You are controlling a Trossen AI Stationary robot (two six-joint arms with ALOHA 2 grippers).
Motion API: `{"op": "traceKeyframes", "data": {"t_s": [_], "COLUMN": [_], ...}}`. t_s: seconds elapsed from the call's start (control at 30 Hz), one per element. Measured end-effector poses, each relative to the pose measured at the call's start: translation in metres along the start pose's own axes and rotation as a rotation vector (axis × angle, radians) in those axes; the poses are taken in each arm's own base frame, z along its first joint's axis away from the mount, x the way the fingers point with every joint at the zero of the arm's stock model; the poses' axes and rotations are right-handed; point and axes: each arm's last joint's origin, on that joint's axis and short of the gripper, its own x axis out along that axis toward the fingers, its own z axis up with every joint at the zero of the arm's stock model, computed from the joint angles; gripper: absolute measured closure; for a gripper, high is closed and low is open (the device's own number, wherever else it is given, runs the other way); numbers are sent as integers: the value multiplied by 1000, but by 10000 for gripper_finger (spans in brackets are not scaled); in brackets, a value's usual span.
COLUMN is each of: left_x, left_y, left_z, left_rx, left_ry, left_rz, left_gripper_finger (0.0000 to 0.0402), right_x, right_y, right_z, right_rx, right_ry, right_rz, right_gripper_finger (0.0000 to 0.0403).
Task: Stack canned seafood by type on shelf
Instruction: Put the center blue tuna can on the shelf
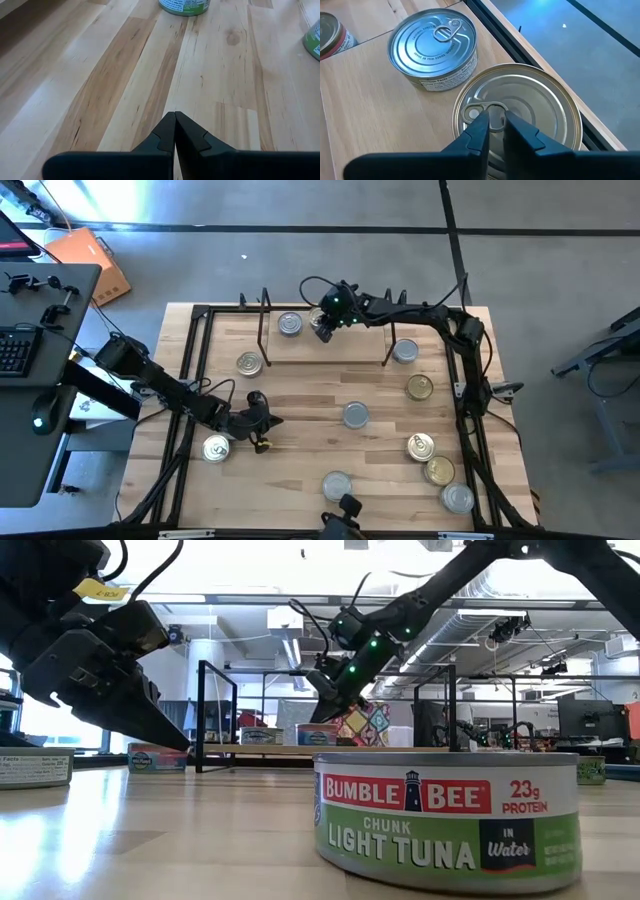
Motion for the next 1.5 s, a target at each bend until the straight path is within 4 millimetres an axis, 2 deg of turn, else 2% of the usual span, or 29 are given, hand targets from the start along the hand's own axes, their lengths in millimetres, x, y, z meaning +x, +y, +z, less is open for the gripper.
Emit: {"op": "traceKeyframes", "data": {"t_s": [0.33,1.0,1.5], "left_x": [0,0,0], "left_y": [0,0,0], "left_z": [0,0,0], "left_rx": [-3,-3,-3], "left_ry": [0,0,1], "left_rz": [0,0,1], "left_gripper_finger": [401,401,402], "right_x": [-9,-11,-22], "right_y": [-2,5,10], "right_z": [10,8,11], "right_rx": [8,12,24], "right_ry": [84,123,128], "right_rz": [-63,-62,-49], "right_gripper_finger": [362,362,362]}}
